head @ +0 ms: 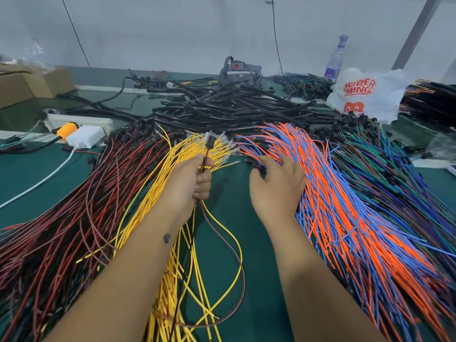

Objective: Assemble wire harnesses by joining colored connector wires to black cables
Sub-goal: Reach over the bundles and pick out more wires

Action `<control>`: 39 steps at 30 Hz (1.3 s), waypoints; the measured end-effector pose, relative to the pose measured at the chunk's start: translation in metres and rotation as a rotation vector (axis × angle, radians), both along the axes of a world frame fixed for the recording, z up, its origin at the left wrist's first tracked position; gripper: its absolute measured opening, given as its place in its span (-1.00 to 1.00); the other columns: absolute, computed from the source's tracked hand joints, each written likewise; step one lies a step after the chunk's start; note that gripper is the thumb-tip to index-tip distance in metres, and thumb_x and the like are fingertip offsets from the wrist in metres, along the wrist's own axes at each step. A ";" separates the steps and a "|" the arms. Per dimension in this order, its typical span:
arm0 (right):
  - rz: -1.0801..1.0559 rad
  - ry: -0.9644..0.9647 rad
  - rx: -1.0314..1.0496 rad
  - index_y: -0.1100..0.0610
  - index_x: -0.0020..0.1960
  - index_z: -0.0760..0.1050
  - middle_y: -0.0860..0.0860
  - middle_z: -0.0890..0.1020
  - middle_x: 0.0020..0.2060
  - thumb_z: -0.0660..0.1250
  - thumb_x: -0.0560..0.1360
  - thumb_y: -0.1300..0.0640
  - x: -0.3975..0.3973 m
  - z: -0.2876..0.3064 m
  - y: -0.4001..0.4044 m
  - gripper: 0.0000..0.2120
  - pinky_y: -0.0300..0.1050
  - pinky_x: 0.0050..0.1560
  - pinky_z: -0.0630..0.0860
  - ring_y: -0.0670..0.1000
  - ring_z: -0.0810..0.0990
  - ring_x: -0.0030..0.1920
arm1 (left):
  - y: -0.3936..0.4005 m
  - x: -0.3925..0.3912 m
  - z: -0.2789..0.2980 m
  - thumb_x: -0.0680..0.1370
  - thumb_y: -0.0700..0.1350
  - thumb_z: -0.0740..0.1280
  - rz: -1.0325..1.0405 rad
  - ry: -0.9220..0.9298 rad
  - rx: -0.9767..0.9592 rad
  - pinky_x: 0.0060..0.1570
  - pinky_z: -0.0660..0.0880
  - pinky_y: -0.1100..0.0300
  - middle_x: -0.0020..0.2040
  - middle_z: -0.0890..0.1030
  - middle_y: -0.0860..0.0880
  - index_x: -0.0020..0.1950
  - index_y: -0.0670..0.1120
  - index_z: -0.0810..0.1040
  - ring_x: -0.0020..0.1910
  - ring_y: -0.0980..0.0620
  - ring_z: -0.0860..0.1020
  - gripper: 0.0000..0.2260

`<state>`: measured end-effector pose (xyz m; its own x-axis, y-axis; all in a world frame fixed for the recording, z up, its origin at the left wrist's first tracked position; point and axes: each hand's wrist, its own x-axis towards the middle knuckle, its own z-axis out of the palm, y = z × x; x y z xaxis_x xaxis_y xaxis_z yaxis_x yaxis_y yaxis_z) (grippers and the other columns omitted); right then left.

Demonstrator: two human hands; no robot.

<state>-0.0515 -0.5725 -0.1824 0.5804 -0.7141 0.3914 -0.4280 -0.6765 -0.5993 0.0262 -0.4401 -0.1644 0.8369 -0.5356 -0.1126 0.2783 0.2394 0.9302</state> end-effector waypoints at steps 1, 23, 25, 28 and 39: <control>0.002 0.109 -0.029 -0.02 0.34 0.48 0.08 0.35 0.40 0.22 0.53 0.02 0.000 -0.001 0.000 -0.62 0.01 0.42 0.03 0.14 0.18 0.44 | 0.000 0.000 0.000 0.69 -0.04 0.04 -0.011 0.009 0.013 -0.67 0.08 0.37 -0.58 0.20 0.09 -0.18 -0.10 0.43 -0.66 0.19 0.12 -0.68; 0.146 -0.375 0.043 0.15 -0.06 0.44 0.06 0.51 -0.06 0.23 0.54 0.21 0.002 0.001 0.014 -0.97 0.04 -0.17 0.39 0.09 0.48 -0.15 | 0.000 -0.004 0.000 0.68 -0.15 0.08 0.031 0.029 -0.017 -0.39 0.56 0.28 -0.31 0.61 -0.10 -0.17 -0.11 0.39 -0.40 0.06 0.60 -0.75; 0.320 -0.411 0.141 0.10 -0.13 0.46 -0.01 0.56 -0.19 0.26 0.50 0.23 0.002 0.003 0.022 -0.94 0.09 -0.08 0.47 0.05 0.51 -0.18 | 0.001 -0.003 0.000 0.69 -0.15 0.06 0.042 0.081 -0.084 -0.26 0.62 0.22 -0.18 0.65 -0.17 -0.18 -0.10 0.37 -0.27 -0.01 0.66 -0.74; 0.528 -0.214 0.184 -0.01 -0.30 0.41 -0.08 0.55 -0.35 0.28 0.38 0.12 0.001 0.002 0.038 -0.90 0.05 -0.14 0.50 0.04 0.53 -0.24 | 0.000 0.000 0.001 0.70 -0.15 0.02 0.097 0.160 -0.167 -0.39 0.58 0.25 -0.17 0.65 -0.16 -0.14 -0.10 0.34 -0.36 0.02 0.65 -0.76; 0.331 -0.525 0.834 0.10 -0.34 0.50 0.01 0.55 -0.44 0.30 0.56 0.13 0.007 0.006 0.029 -0.71 -0.31 -0.46 0.35 -0.07 0.44 -0.49 | 0.009 -0.004 0.003 0.61 -0.13 0.06 -0.409 0.124 0.016 -0.61 -0.03 0.37 -0.52 0.19 0.12 -0.25 -0.04 0.33 -0.53 0.17 -0.03 -0.77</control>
